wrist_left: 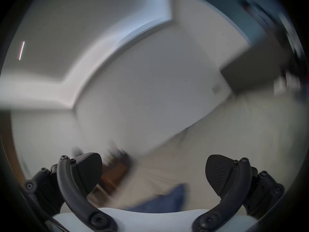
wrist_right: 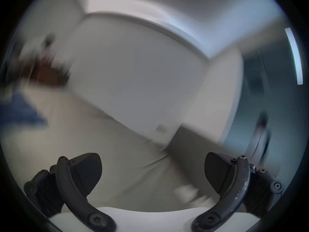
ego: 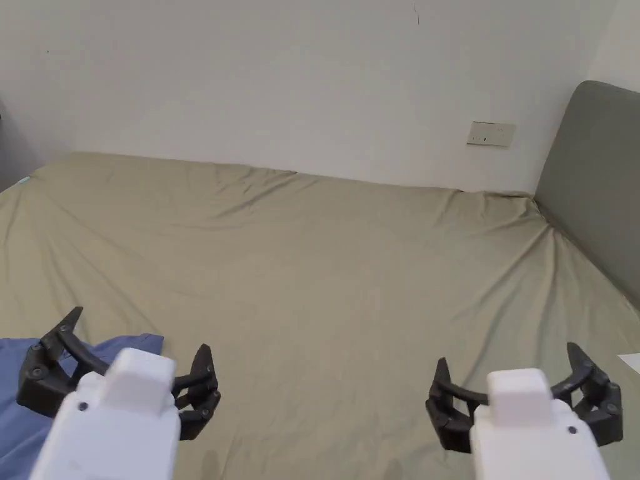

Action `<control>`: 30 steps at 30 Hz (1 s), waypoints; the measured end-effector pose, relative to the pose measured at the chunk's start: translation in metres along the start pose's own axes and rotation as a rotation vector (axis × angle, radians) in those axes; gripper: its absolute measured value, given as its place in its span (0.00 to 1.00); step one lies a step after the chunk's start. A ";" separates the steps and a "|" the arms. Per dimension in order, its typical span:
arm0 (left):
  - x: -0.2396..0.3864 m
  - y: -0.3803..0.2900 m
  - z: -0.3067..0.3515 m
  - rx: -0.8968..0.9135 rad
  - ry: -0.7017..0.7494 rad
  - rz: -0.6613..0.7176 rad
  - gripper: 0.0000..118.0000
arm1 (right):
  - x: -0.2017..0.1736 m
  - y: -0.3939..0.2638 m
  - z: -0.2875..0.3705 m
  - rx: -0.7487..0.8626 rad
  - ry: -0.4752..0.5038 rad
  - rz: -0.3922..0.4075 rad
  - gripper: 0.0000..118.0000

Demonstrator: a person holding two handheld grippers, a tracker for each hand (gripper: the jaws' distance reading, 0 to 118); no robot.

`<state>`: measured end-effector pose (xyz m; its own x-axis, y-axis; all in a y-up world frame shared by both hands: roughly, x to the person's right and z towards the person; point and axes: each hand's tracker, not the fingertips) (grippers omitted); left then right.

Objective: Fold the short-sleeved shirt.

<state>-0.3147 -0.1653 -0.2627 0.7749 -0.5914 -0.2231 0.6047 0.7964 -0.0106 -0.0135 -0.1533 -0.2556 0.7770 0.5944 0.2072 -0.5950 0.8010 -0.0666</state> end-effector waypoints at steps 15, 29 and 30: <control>-0.035 -0.003 -0.002 -0.028 -0.208 0.776 1.00 | 0.023 -0.003 -0.008 -0.069 0.259 -0.678 1.00; -0.025 -0.010 -0.007 -0.071 -0.162 0.623 1.00 | 0.032 -0.006 -0.011 -0.087 0.152 -0.653 1.00; -0.025 -0.010 -0.007 -0.071 -0.164 0.623 1.00 | 0.032 -0.006 -0.011 -0.085 0.154 -0.658 1.00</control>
<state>-0.3418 -0.1578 -0.2639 0.9981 -0.0226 -0.0569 0.0230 0.9997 0.0069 0.0170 -0.1384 -0.2591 0.9957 -0.0202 0.0901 0.0249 0.9983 -0.0518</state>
